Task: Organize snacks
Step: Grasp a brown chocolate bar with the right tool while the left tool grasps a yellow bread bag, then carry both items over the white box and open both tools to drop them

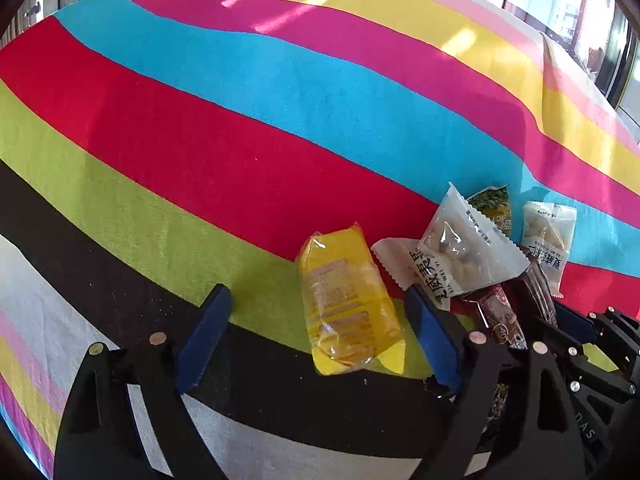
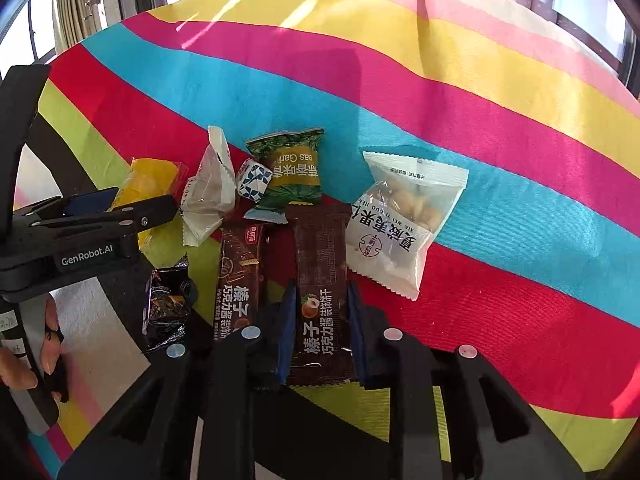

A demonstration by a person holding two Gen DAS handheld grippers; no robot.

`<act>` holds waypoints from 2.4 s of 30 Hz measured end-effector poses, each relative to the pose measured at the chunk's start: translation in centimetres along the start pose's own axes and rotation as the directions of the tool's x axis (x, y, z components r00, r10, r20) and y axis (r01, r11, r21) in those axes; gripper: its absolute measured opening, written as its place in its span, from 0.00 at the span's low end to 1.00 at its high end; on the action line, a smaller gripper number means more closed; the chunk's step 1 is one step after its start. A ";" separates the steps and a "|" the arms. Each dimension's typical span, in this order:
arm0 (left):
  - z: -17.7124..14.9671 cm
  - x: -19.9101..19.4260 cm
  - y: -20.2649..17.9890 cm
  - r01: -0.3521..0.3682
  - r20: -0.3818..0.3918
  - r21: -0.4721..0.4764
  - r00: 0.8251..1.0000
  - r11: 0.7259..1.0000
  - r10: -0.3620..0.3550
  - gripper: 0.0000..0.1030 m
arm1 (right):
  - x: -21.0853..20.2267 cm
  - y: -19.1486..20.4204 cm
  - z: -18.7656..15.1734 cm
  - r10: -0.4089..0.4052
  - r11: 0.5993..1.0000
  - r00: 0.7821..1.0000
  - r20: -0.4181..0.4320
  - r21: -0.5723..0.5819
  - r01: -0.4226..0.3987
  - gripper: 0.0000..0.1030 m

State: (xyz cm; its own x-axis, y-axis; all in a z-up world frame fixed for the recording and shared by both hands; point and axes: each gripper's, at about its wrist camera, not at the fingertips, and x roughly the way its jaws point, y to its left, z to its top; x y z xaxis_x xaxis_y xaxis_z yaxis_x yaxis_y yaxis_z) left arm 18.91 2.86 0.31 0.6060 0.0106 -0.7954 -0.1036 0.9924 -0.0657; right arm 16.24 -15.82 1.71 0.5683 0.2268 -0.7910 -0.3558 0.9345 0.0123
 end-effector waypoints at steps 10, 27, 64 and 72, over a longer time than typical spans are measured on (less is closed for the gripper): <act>-0.6 -1.4 1.3 0.086 0.019 -0.010 0.996 0.996 -0.086 0.35 | -6.3 -0.1 -8.6 0.015 0.987 1.000 0.018 0.157 -0.018 0.23; -15.6 -14.5 9.2 0.210 0.073 -0.052 0.976 0.976 -0.206 0.35 | -15.2 4.5 -17.4 0.026 0.967 0.992 0.121 0.247 -0.055 0.23; -28.4 -24.5 20.7 0.178 0.126 -0.127 0.979 0.976 -0.162 0.35 | -18.4 23.6 -19.9 0.255 0.962 0.963 0.085 -0.118 -0.245 0.23; -31.4 -27.3 24.0 0.132 0.130 -0.198 0.986 0.971 -0.108 0.35 | -19.6 28.9 -20.9 0.346 0.914 0.936 0.067 -0.252 -0.320 0.23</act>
State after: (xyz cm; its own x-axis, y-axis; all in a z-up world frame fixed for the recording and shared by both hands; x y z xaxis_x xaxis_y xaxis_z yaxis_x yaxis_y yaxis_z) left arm -24.90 22.60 1.52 0.7112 -0.0807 -0.6983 -0.1761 0.9412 -0.2882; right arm -20.67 1.06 4.78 0.4584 0.5538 -0.6951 -0.6933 0.7121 0.1101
